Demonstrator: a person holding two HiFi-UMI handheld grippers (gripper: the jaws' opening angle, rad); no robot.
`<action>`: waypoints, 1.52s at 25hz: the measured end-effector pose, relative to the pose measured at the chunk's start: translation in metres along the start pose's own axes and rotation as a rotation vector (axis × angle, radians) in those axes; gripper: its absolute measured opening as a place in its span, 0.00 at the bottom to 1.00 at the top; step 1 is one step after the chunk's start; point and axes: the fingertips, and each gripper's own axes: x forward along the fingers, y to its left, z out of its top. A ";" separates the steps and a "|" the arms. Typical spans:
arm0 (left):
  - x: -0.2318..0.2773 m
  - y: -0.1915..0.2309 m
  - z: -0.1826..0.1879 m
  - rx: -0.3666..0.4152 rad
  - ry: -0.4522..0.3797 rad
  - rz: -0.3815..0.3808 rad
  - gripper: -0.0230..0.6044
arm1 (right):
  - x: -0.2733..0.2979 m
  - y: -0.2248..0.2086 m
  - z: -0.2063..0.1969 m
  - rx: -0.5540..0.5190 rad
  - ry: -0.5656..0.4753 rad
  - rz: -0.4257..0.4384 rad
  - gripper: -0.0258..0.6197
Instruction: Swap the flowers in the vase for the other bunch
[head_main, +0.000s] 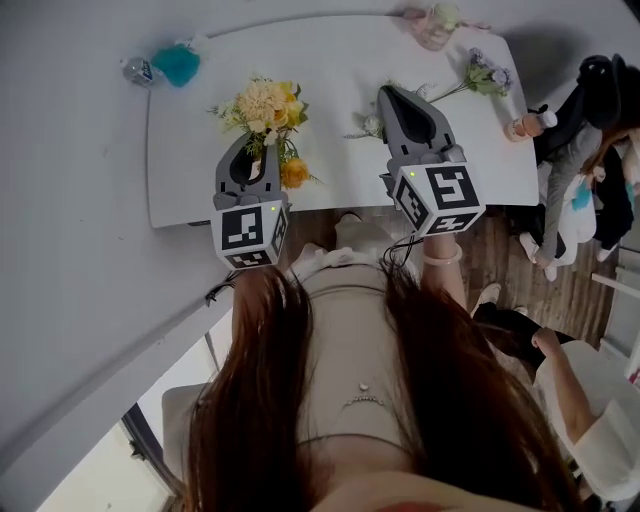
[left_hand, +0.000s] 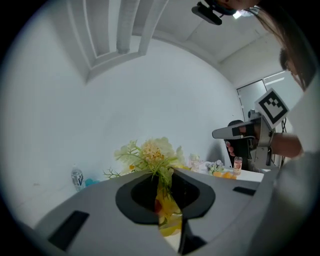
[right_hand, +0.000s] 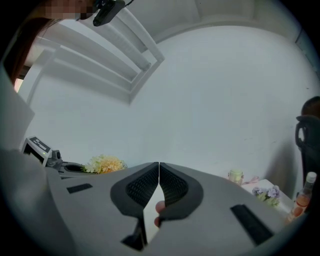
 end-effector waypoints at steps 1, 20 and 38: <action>-0.001 0.001 0.002 -0.005 -0.007 0.006 0.12 | 0.002 -0.001 0.000 0.003 -0.003 0.006 0.08; -0.011 0.012 0.056 -0.126 -0.140 0.055 0.12 | 0.023 -0.014 -0.003 0.051 -0.011 0.132 0.08; -0.031 0.031 0.124 -0.116 -0.250 -0.092 0.12 | 0.039 -0.028 -0.018 0.123 -0.051 0.058 0.08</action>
